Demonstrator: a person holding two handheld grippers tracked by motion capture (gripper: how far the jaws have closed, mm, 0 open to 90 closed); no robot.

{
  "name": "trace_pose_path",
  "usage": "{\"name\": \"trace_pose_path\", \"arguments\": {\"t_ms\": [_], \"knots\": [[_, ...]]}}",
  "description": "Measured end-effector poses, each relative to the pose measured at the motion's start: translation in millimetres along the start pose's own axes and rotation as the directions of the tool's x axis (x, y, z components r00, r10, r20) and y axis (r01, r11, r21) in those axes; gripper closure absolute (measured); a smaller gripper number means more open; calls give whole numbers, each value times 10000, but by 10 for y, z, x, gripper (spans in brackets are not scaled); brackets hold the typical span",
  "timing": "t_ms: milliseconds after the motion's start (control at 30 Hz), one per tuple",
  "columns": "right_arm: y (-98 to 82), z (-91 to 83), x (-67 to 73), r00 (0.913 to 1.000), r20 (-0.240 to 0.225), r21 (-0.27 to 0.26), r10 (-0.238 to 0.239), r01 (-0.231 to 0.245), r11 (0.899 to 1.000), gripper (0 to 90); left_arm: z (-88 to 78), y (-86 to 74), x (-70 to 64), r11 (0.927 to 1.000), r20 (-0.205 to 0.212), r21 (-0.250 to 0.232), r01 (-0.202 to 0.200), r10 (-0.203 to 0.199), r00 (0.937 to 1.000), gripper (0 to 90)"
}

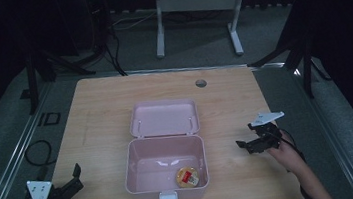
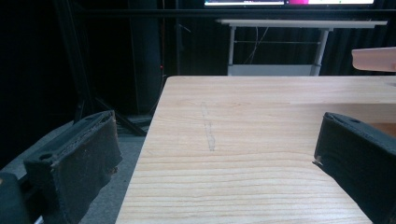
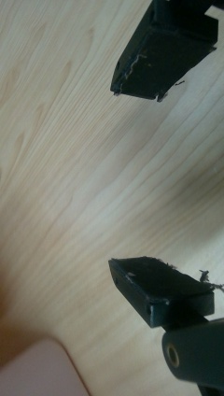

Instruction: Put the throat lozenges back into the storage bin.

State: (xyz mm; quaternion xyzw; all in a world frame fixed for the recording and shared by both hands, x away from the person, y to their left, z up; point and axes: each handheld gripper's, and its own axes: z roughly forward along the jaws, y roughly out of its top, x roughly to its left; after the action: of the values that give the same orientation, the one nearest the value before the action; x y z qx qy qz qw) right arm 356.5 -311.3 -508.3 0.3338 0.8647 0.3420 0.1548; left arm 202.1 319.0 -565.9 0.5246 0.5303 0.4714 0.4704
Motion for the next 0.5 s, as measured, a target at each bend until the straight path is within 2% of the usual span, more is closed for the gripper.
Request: {"name": "trace_pose_path", "arguments": {"t_ms": [100,167,233,300,333,367,433,467,500], "knots": [[-98,17,-60,9960,766,-183,456,-443,9989,129,0,0,1,10000,6,2,8,-8,10000,6],[-172,9,-122,9892,1161,-485,899,-848,9952,133,0,0,0,10000,-1,2,-1,1,10000,6],[-233,-13,-176,9787,1532,-797,1363,-1253,9889,132,0,0,-1,10000,-4,1,-4,4,10000,6],[-287,-46,-221,9648,1959,-1121,1757,-1560,9814,131,0,0,0,10000,0,4,1,-1,10000,6],[-287,-46,-221,9648,1959,-1121,1757,-1560,9814,131,0,0,0,10000,0,4,1,-1,10000,6],[-342,-87,-266,9488,2295,-1454,2170,-1870,9715,129,1,0,0,10000,1,5,0,0,10000,6],[-386,-119,-295,9361,2483,-1642,2493,-2130,9632,129,0,0,0,10000,11,-1,-4,4,10000,6],[-414,-135,-310,9267,2638,-1693,2675,-2285,9587,130,0,0,0,10000,13,-5,-2,2,10000,6],[-414,-135,-310,9267,2638,-1693,2675,-2285,9587,130,0,0,0,10000,13,-5,-2,2,10000,6]]}}
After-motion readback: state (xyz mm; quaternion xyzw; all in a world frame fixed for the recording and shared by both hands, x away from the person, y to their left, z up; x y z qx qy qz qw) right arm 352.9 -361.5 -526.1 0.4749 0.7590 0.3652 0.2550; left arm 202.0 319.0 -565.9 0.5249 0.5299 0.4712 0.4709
